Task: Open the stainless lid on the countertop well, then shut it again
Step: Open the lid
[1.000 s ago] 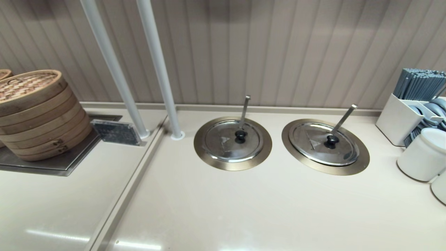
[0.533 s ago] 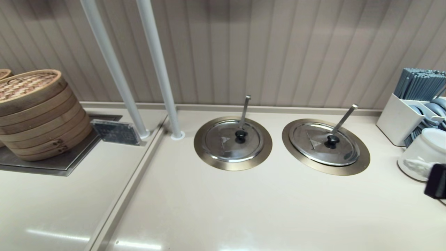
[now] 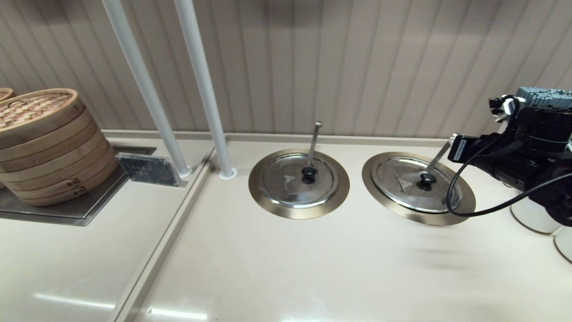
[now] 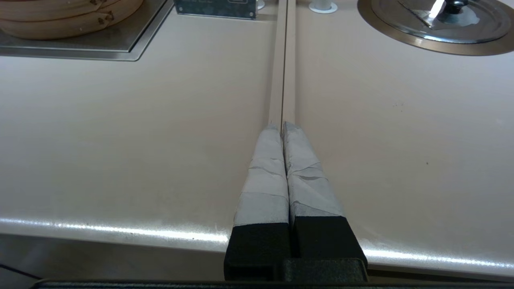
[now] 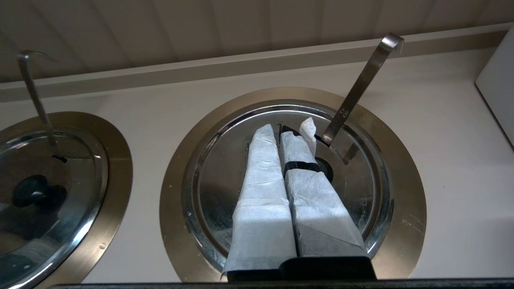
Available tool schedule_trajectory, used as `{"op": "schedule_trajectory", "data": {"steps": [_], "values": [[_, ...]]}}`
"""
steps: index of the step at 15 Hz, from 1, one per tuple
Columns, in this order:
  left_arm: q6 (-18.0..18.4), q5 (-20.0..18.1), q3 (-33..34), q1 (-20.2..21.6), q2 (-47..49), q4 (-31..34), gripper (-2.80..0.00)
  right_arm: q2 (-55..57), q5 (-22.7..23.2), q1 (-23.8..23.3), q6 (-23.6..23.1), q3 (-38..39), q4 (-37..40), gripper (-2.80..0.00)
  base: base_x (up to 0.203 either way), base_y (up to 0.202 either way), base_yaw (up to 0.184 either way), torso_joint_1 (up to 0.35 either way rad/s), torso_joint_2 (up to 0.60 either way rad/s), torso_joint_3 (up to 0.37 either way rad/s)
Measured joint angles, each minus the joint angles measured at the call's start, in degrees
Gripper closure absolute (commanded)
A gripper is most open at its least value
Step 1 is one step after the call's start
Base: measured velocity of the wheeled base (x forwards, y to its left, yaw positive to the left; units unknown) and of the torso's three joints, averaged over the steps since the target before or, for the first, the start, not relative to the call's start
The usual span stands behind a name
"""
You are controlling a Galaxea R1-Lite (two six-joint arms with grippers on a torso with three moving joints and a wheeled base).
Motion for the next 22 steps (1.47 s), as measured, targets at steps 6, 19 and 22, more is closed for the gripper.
{"op": "schedule_trajectory", "data": {"steps": [6, 19, 22], "values": [[0.0, 0.0, 0.0, 0.0, 0.0, -0.02, 0.0, 11.92, 0.6, -0.71, -3.49, -9.72, -1.44, 0.0, 0.0, 0.0, 0.0, 0.0, 0.0, 0.0], [0.0, 0.0, 0.0, 0.0, 0.0, 0.01, 0.0, 20.35, 3.38, -5.07, -3.71, -14.51, -2.88, 0.0, 0.0, 0.0, 0.0, 0.0, 0.0, 0.0], [0.02, 0.0, 0.0, 0.0, 0.0, -0.01, 0.0, 20.8, 3.38, -4.86, -3.79, -14.27, -2.88, 0.0, 0.0, 0.0, 0.0, 0.0, 0.0, 0.0]]}}
